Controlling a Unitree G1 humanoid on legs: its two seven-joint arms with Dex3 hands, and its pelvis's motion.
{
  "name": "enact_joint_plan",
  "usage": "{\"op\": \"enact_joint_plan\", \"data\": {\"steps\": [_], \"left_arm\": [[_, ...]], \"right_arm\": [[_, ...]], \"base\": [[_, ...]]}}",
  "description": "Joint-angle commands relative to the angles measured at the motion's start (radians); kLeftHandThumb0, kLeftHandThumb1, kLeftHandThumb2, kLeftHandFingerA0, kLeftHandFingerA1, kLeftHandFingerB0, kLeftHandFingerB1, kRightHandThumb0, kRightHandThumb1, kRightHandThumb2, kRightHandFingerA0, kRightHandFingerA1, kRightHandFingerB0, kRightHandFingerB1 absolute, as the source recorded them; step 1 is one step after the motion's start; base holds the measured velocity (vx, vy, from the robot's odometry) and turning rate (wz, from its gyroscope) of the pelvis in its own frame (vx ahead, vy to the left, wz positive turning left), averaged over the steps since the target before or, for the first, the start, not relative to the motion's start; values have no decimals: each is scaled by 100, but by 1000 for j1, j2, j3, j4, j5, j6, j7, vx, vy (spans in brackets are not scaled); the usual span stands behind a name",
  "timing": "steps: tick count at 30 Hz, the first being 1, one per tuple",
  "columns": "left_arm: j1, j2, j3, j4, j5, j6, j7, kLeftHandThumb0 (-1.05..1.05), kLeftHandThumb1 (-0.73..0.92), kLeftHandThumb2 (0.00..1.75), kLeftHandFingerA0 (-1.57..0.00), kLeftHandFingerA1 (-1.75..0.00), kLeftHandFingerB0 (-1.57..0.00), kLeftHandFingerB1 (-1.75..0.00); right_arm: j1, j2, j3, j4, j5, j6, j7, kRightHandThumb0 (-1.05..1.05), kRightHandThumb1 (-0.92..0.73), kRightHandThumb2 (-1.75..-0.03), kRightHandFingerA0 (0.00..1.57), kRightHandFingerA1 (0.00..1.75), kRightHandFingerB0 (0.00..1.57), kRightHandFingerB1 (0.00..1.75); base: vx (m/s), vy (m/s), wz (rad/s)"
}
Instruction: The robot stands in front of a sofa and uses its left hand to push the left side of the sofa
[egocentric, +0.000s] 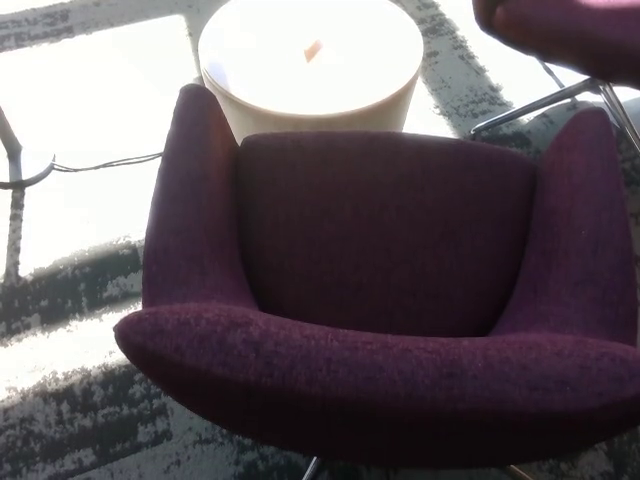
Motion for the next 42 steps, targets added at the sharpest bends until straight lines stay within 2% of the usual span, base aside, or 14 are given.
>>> {"op": "enact_joint_plan", "data": {"steps": [1,2,6,13,14,19,26,33,34,36,39,40,41,42], "left_arm": [[4,1,65,52,-97,-168,-158,-81,80,111,-6,-30,-5,-21],[0,14,53,48,-72,-189,-144,-87,90,119,-1,-20,0,-13],[-34,47,35,36,-37,-231,-109,-90,89,120,-1,-17,0,-13],[-142,111,66,-66,-67,-270,-94,-82,85,117,-5,-26,-5,-22],[-156,122,70,-94,-80,-239,-112,-89,90,120,-5,-17,-5,-14],[-235,191,62,-125,-73,-168,-134,-94,92,126,0,-10,0,-6],[-325,247,16,-122,-34,-152,-132,-92,92,128,0,-12,0,-8],[-393,252,-48,-98,7,-136,-93,-96,92,128,0,-14,0,-6],[-400,250,-59,-95,8,-138,-96,-95,91,128,0,-15,0,-7],[-411,244,-74,-91,6,-131,-101,-92,88,126,0,-17,0,-10],[-428,231,-130,-73,42,-93,-90,-91,84,126,0,-14,0,-10],[-433,229,-143,-71,49,-80,-87,-98,81,106,0,-9,0,-5],[-436,228,-150,-70,50,-75,-89,-98,81,106,0,-9,0,-5],[-441,220,-162,-65,56,-78,-83,-90,81,123,0,-15,0,-12]], "right_arm": [[-3,-4,2,73,-6,-206,-58,-60,-76,-63,59,42,57,41],[-1,-4,1,77,-5,-215,-59,-60,-76,-63,59,45,57,42],[-3,-4,-5,94,4,-241,-57,-58,-77,-63,59,45,55,41],[-15,-5,0,115,-3,-252,-80,-59,-77,-63,60,45,55,41],[-13,-3,-5,116,3,-258,-77,-59,-76,-63,60,45,56,42],[-13,-5,-14,122,12,-257,-69,-58,-77,-63,60,45,56,41],[-11,-6,-12,124,2,-265,-85,-60,-77,-63,62,45,56,41],[-11,-2,-14,124,3,-269,-86,-60,-77,-63,62,44,56,41],[-12,-1,-18,125,8,-272,-81,-60,-76,-63,71,48,56,41],[-14,-1,-20,126,9,-270,-81,-60,-77,-63,71,48,56,41],[-9,-1,-18,126,7,-270,-83,-60,-76,-63,61,44,57,41],[-9,0,-19,125,8,-273,-83,-59,-76,-63,61,43,57,41],[-8,1,-17,124,6,-274,-86,-59,-76,-63,61,43,57,41],[-9,3,-19,124,7,-276,-88,-58,-76,-63,63,45,58,42]], "base": [[0,0,0],[0,0,0],[0,0,0],[0,0,0],[0,0,0],[0,0,0],[0,0,0],[0,0,0],[0,0,0],[0,0,0],[0,0,0],[0,0,0],[0,0,0],[0,0,0]]}}
